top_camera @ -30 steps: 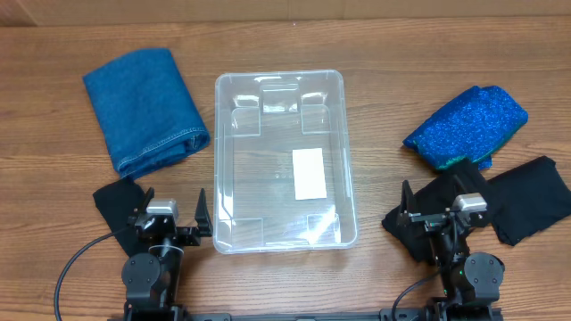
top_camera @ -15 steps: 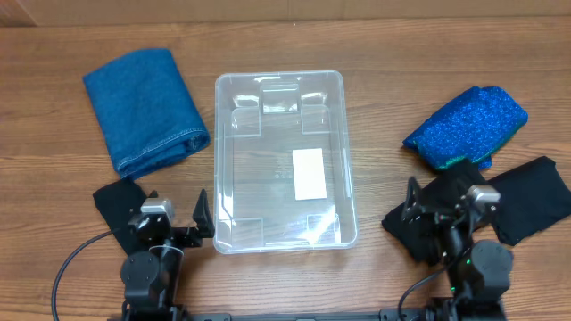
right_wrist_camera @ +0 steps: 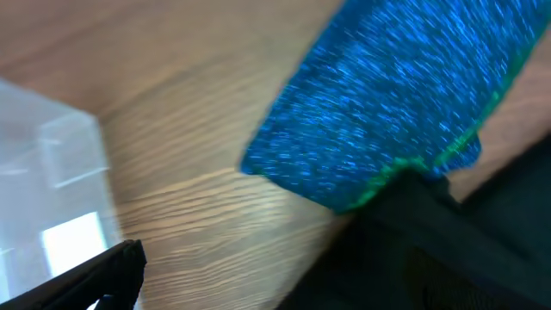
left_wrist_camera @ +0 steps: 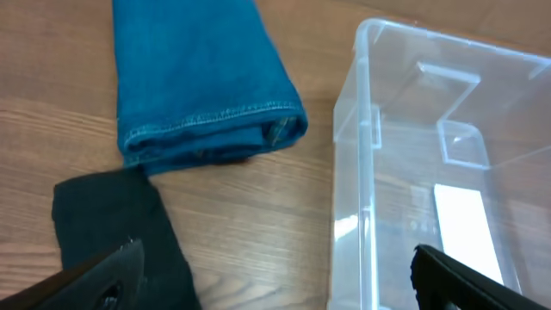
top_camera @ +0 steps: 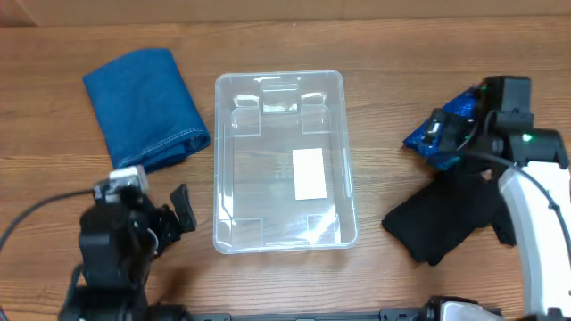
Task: Pack container
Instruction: 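Reach the right gripper to the sparkly blue fabric and grasp it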
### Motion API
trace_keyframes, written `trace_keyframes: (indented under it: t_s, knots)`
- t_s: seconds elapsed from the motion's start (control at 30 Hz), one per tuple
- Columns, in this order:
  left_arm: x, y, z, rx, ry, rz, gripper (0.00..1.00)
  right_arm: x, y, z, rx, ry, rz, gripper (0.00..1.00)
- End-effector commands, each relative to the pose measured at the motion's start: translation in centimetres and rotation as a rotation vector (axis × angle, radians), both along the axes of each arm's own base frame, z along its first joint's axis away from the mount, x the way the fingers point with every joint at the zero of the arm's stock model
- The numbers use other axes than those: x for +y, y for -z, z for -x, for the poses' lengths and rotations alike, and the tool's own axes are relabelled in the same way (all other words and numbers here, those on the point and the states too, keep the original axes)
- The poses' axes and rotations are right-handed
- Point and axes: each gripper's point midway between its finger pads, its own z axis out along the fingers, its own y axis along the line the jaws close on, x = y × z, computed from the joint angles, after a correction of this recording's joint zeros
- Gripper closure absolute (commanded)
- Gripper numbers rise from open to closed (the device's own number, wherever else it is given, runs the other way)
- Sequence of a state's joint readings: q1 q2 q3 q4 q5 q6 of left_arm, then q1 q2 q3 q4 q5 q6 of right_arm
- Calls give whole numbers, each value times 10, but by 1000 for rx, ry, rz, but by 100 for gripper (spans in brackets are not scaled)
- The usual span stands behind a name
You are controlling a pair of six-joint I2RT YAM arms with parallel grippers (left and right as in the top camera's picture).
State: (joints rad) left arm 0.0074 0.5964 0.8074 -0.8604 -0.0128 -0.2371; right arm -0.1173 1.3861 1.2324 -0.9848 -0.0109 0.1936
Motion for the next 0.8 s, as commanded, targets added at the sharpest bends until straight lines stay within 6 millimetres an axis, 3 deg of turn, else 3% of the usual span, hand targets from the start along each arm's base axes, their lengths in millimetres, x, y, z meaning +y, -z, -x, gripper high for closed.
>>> trace_keyframes:
  t_s: [0.0,0.1,0.23,0.4,0.63,0.7,0.77]
  knots:
    - [0,-11,-15,51,-2,8,0,-47,-13,-11,-84,92,-88,0]
    - [-1,-2,-24,100,-3,23,0,-75,1,-19,-103,107,-176,0]
    - [-1,5,-27,128,-4,20,0,-122,56,-23,-15,221,-219,0]
    - [-1,4,-28,125,-2,17,0,-143,113,-35,29,259,-289,0]
    - [0,4,-28,124,2,10,0,-148,169,-38,104,278,-314,0]
    - [1,3,-29,118,-3,6,0,-134,190,-39,128,256,-408,0]
    - [1,3,-29,117,-2,7,0,-119,197,-44,120,225,-494,0]
